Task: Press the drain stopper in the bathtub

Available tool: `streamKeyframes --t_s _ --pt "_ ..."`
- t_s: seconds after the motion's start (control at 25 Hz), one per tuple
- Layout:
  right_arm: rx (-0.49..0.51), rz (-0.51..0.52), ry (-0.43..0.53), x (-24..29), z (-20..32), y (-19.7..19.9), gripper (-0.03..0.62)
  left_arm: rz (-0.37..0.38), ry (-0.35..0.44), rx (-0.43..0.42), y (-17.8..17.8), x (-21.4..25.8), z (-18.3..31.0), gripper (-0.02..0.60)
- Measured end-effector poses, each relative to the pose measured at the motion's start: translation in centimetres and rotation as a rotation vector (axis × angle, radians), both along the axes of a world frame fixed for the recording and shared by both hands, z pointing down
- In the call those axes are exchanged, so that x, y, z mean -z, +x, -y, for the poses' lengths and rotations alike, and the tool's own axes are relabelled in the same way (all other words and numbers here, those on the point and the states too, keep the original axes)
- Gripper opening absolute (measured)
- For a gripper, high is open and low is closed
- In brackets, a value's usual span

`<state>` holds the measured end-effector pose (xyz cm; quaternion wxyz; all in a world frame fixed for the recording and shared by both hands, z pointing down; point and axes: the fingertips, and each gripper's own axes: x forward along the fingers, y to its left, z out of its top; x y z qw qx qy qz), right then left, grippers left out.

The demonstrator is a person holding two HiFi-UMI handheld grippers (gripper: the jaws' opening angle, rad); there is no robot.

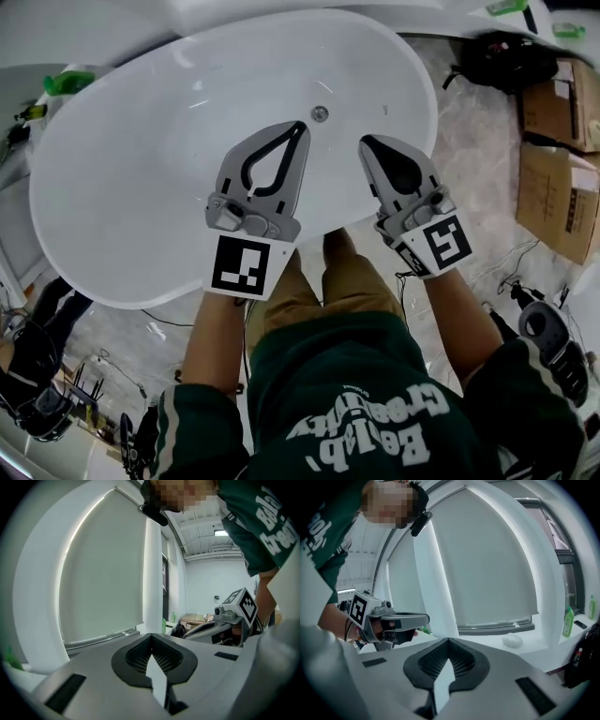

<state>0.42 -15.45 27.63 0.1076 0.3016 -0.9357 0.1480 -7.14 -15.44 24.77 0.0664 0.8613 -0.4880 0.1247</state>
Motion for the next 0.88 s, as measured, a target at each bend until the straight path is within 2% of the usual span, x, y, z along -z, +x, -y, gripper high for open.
streamKeyframes --t_s 0.2,0.44,0.64,0.88 --pt "-0.037 -0.062 0.003 -5.4 1.2 -1.3 0.011 -0.062 -0.02 -0.009 -0.9 -5.6 1.2 0.008" --pt "-0.098 -0.109 -0.009 -10.7 1.0 -2.0 0.011 -0.108 -0.06 -0.041 -0.6 -11.6 -0.2 0.008" --pt "-0.046 -0.145 -0.052 -17.6 1.7 -0.5 0.011 -0.115 -0.124 0.03 0.6 -17.5 1.3 0.008" --pt "0.026 -0.178 -0.114 -26.4 2.9 0.5 0.011 -0.107 -0.123 0.094 2.1 -24.7 3.2 0.008"
